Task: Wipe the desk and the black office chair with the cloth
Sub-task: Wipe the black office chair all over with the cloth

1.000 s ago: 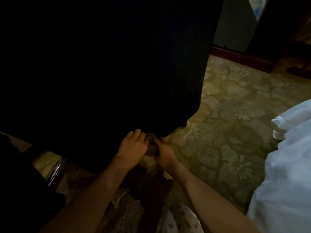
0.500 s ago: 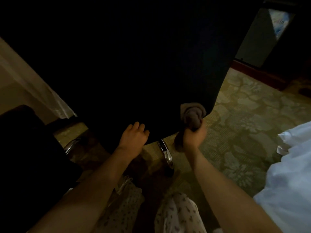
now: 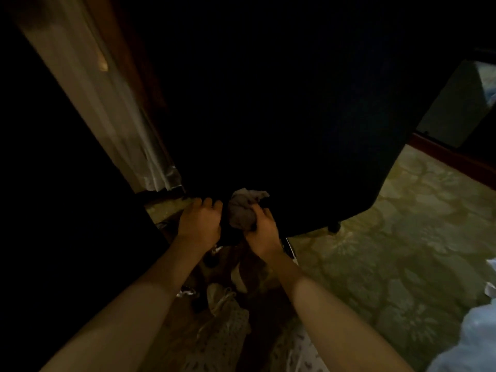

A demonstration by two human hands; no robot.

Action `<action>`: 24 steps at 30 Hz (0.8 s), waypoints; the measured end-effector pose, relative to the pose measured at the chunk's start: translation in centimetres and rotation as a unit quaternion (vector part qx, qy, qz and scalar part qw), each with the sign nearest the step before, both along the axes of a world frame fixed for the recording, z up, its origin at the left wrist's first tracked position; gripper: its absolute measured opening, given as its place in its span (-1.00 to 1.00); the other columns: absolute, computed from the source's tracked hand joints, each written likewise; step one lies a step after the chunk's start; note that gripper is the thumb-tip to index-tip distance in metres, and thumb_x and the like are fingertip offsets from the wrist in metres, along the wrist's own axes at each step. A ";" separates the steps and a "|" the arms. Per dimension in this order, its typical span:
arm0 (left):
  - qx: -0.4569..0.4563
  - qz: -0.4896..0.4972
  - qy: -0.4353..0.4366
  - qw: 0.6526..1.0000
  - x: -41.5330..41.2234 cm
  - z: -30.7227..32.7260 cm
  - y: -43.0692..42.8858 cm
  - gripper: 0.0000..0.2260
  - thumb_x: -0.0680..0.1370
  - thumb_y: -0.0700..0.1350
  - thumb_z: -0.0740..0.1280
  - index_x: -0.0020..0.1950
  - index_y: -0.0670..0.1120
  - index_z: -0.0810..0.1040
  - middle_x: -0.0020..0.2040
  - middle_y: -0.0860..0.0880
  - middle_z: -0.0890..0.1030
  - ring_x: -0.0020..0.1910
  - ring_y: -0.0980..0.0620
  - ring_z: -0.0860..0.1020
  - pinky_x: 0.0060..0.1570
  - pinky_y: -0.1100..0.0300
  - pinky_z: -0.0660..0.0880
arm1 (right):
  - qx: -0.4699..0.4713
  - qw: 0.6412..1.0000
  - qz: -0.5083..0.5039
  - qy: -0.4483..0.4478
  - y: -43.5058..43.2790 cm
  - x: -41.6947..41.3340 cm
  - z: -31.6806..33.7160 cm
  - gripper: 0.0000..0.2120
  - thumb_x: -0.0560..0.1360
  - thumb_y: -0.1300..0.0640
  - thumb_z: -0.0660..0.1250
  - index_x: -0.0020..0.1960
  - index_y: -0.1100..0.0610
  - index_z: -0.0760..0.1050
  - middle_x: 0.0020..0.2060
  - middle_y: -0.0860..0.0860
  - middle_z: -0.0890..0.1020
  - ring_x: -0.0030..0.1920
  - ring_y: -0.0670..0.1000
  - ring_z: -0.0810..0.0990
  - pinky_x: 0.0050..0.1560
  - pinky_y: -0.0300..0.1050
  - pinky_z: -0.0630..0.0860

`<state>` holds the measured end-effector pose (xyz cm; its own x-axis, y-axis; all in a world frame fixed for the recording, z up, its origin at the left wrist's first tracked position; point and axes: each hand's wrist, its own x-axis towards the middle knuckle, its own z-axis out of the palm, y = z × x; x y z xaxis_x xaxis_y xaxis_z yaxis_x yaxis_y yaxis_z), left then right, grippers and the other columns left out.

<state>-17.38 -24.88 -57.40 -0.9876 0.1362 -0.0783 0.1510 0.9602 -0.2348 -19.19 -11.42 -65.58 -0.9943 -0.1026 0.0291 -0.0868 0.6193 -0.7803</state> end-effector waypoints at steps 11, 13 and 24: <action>0.053 -0.117 0.068 0.989 4.4 3.8 1.1 -0.18 -0.04 0.16 0.60 0.16 -0.04 0.49 -0.16 -0.07 0.59 -0.30 -0.04 0.60 -0.45 0.19 0.49 | 0.170 0.972 0.119 0.111 3.1 2.2 7.8 -0.49 0.43 0.30 0.25 0.35 0.02 0.40 0.26 0.09 0.44 0.25 0.17 0.40 0.24 -0.03 0.39; 0.052 -0.107 0.054 0.991 5.4 5.6 2.0 -0.27 0.31 0.11 0.48 0.41 -0.05 0.30 0.16 -0.11 0.48 0.07 -0.10 0.53 -0.08 0.07 0.49 | 0.137 0.981 0.095 0.101 3.9 2.8 9.2 -0.55 0.46 0.30 0.25 0.33 0.06 0.42 0.23 0.09 0.46 0.25 0.13 0.42 0.25 -0.08 0.38; 0.092 -0.090 0.169 0.977 5.6 12.2 4.3 -0.46 0.55 -0.03 0.25 0.47 -0.01 0.12 0.34 -0.08 0.30 0.28 -0.08 0.33 0.19 0.09 0.33 | 0.081 0.983 0.080 0.143 6.0 4.1 17.8 -0.44 0.45 0.40 0.21 0.36 -0.02 0.38 0.08 -0.02 0.43 0.12 0.00 0.46 0.05 -0.30 0.40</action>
